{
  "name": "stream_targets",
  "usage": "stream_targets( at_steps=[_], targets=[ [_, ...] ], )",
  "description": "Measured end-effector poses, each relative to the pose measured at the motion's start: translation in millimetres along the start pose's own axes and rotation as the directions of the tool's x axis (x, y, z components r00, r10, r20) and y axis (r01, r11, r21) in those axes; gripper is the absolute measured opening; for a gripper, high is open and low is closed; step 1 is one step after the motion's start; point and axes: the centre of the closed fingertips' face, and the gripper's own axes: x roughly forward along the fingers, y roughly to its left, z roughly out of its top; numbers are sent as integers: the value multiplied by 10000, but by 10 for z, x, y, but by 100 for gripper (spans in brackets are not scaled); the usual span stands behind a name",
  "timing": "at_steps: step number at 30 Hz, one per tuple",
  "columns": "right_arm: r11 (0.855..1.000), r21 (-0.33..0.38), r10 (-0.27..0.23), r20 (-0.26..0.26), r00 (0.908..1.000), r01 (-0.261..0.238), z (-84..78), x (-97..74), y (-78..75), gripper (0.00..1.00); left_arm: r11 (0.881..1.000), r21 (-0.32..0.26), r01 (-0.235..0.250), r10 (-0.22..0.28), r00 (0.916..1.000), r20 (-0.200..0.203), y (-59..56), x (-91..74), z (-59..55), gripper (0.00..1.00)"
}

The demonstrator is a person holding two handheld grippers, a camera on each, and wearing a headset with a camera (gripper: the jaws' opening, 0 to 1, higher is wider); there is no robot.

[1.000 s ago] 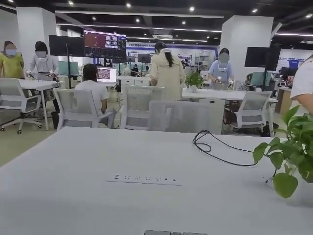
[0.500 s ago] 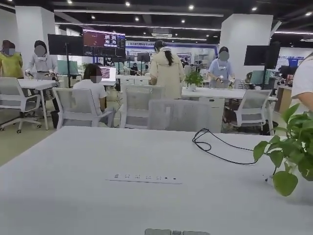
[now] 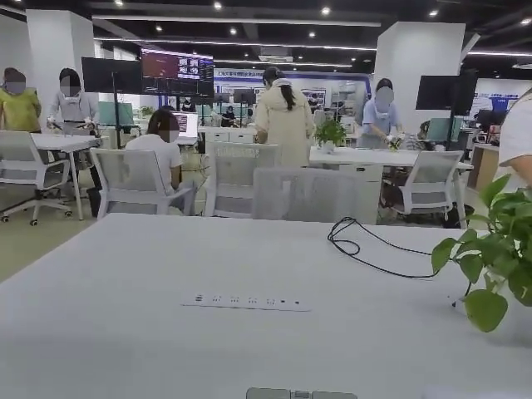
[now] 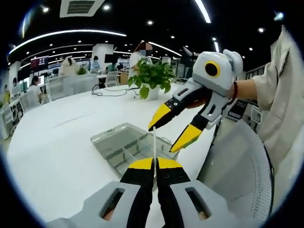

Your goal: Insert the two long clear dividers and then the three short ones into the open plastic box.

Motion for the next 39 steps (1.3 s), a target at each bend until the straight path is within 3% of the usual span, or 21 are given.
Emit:
stream_targets(
  at_steps=[5, 9, 14, 18, 29, 36, 39],
  targets=[
    [9983, 16, 585, 222, 9980, -586, 22, -29, 77, 26, 9948, 874, 515, -502, 9986, -164, -96, 1, -2, 0],
    [9922, -20, 1249, 249, 9919, -1248, 13, -60, 183, 24, 9838, 1465, 1030, -1000, 9946, -274, -171, 0, -10, 0],
    [9795, 102, 2009, 151, 9795, -2010, -29, -100, 314, 22, 9731, 1769, 1474, -1451, 9891, -260, -247, -13, 2, 0],
    [9730, 169, 2299, 208, 9730, -2303, -34, -121, 385, 19, 9573, 2126, 1957, -1927, 9806, -350, -331, -36, -10, 0],
    [9491, 138, 3143, 199, 9491, -3146, -54, -128, 592, 11, 9339, 2208, 2812, -2808, 9592, -341, -518, -98, -37, 0],
    [9379, 288, 3451, 258, 9382, -3457, -44, -144, 649, 4, 9318, 2085, 2971, -2985, 9541, -256, -541, -109, -45, 0],
    [9375, 414, 3447, 270, 9383, -3455, -39, -145, 641, 3, 9390, 1816, 2920, -2952, 9554, -101, -533, -107, -36, 0]
  ],
)
